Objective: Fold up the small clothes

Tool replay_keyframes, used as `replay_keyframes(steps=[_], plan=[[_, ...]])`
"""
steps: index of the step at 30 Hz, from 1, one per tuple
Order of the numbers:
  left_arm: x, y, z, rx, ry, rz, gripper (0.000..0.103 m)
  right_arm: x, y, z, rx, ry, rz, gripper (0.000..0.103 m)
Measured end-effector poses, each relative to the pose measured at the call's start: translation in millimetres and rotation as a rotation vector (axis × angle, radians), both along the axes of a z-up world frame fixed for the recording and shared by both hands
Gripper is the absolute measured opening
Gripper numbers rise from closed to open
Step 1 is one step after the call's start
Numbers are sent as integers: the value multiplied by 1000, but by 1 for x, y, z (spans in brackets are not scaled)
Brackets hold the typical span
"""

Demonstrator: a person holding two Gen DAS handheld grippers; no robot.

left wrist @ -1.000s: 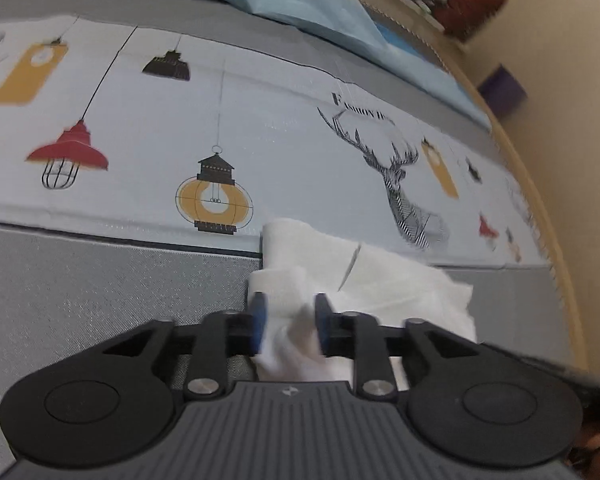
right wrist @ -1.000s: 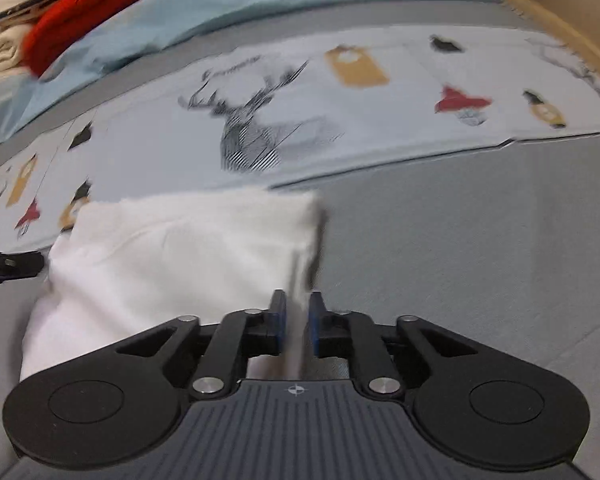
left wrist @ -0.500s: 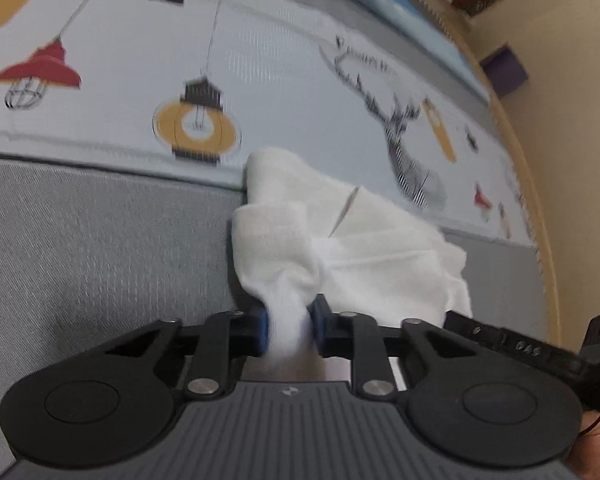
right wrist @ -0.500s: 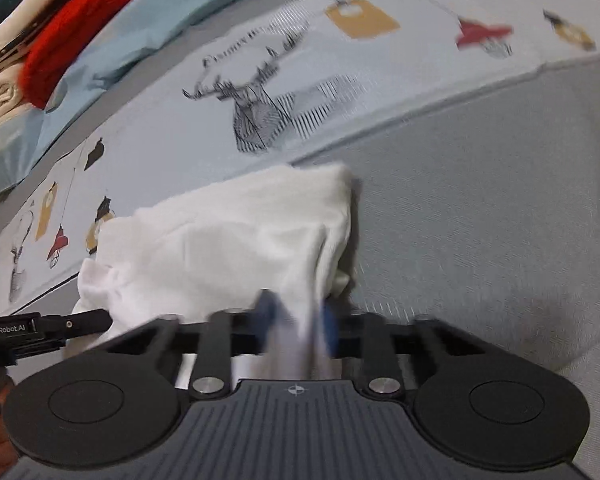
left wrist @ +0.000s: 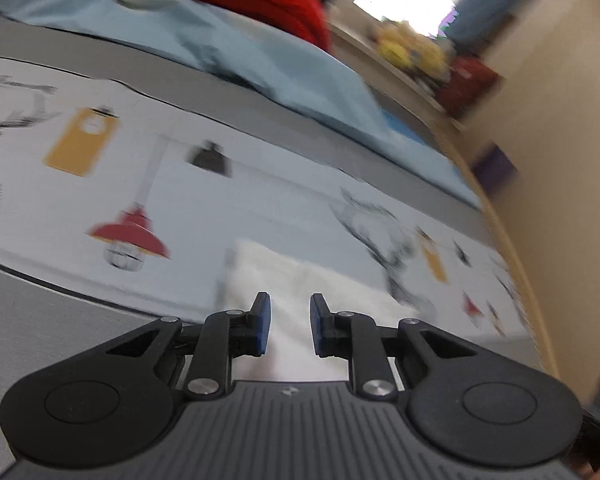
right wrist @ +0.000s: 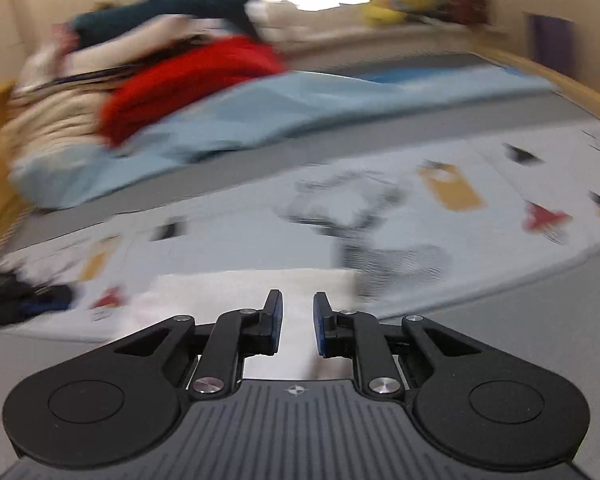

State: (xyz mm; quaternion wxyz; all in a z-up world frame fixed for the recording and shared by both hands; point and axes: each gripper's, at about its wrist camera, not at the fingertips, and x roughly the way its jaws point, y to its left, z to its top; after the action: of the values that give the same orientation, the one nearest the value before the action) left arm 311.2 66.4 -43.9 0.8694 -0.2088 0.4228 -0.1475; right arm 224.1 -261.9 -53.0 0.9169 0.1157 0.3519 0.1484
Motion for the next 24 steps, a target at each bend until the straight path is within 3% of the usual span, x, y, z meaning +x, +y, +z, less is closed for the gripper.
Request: replay_keyframes(steps=[2, 4, 5, 6, 9, 11, 12, 13, 16, 18, 21, 24], plan=[[-2, -14, -11, 22, 56, -115, 22, -1, 14, -13, -68, 87, 111, 17], [-4, -32, -38, 140, 186, -212, 21, 1, 26, -46, -268, 256, 140, 17], [-8, -40, -53, 214, 230, -252, 20, 1, 24, -53, -303, 283, 129, 22], [-13, -43, -55, 244, 207, -267, 20, 3, 17, -52, -268, 294, 96, 37], [-14, -32, -44, 178, 228, -196, 22, 6, -5, -48, -121, 364, 3, 36], [-19, -23, -38, 162, 232, -146, 39, 3, -4, -46, -118, 369, 21, 36], [-19, -21, -40, 181, 236, -126, 56, 0, -4, -46, -123, 371, 36, 37], [-19, -19, -43, 200, 253, -110, 59, -2, -3, -48, -131, 388, 55, 42], [-19, -20, -65, 148, 353, -141, 57, -3, -5, -54, -147, 438, 33, 60], [-23, -26, -72, 137, 366, -172, 45, -5, -15, -57, -85, 480, 2, 61], [-31, -36, -70, 177, 347, -181, 38, -7, -22, -56, -46, 490, -26, 56], [-40, -44, -72, 201, 345, -194, 36, -7, -18, -52, -58, 460, -16, 40]])
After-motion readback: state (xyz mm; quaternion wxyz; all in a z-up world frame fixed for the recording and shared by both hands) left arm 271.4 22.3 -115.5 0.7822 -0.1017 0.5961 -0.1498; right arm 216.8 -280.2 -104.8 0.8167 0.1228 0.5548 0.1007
